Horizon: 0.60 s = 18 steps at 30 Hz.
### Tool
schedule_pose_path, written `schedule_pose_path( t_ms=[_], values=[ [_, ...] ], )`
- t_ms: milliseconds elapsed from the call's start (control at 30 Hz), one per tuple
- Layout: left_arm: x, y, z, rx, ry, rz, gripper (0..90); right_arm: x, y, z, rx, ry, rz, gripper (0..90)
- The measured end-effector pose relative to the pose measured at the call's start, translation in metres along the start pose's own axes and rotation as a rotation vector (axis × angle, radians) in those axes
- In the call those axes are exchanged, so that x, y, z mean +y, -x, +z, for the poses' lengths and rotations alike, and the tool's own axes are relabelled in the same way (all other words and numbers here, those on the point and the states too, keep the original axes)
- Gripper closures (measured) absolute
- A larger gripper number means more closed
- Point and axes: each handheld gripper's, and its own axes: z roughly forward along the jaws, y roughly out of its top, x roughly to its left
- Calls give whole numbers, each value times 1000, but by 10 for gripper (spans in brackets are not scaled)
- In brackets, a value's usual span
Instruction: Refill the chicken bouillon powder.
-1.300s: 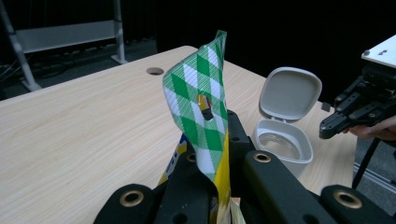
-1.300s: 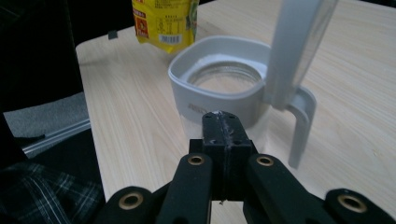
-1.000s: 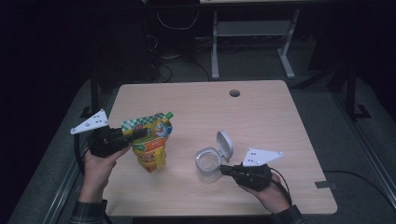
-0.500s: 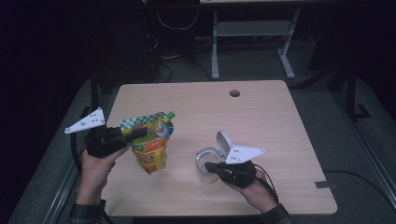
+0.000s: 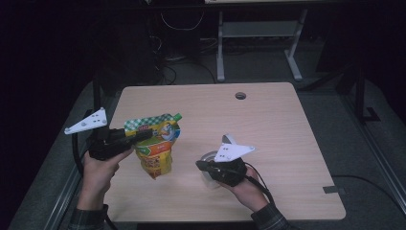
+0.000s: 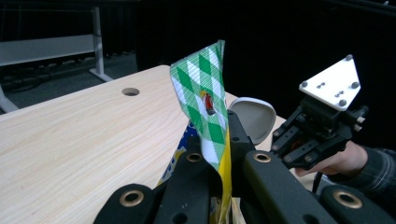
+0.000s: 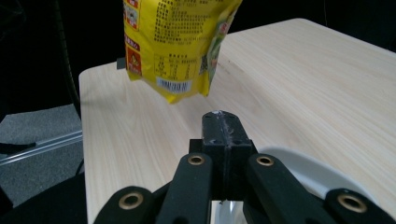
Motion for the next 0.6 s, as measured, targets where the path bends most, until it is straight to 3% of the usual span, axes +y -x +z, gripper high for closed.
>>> schedule_pose_path(
  t_ms=[167, 600],
  values=[
    [5, 4, 0, -9, -7, 8, 900, 7, 0, 10, -7, 5, -4, 900],
    [25, 22, 5, -88, 3, 36, 900, 15, -1, 35, -10, -25, 6, 899]
  ],
)
